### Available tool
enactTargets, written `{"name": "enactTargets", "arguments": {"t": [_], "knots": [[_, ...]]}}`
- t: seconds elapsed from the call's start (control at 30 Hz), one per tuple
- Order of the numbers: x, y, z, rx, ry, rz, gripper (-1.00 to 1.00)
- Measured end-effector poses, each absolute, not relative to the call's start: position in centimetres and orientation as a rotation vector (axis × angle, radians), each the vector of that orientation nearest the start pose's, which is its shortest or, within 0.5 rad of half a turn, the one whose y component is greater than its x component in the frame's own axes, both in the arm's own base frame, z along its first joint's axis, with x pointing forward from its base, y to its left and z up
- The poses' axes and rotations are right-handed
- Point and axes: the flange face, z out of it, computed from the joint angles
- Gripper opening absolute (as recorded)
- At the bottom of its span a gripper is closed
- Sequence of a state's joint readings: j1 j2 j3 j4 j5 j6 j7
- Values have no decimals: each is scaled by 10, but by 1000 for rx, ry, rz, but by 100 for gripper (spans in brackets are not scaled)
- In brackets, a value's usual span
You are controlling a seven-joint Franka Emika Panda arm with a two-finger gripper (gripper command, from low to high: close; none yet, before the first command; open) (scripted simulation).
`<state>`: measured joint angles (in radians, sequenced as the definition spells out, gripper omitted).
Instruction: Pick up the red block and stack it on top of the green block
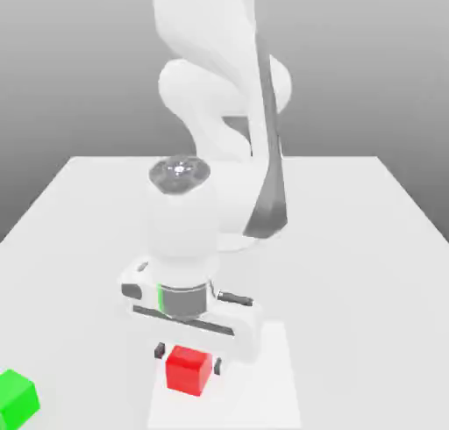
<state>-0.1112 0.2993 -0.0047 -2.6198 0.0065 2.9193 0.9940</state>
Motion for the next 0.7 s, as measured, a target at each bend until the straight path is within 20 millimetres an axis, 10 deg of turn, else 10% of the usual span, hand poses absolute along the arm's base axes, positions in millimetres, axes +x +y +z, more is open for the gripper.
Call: {"name": "enactTargets", "arguments": {"t": [0.17,0.37,0.7], "knots": [[422,-50,148,-2665,1663,-1,-100],[426,-56,204,-2651,1685,0,-100],[469,-245,239,-2272,2163,6,-100]]}}
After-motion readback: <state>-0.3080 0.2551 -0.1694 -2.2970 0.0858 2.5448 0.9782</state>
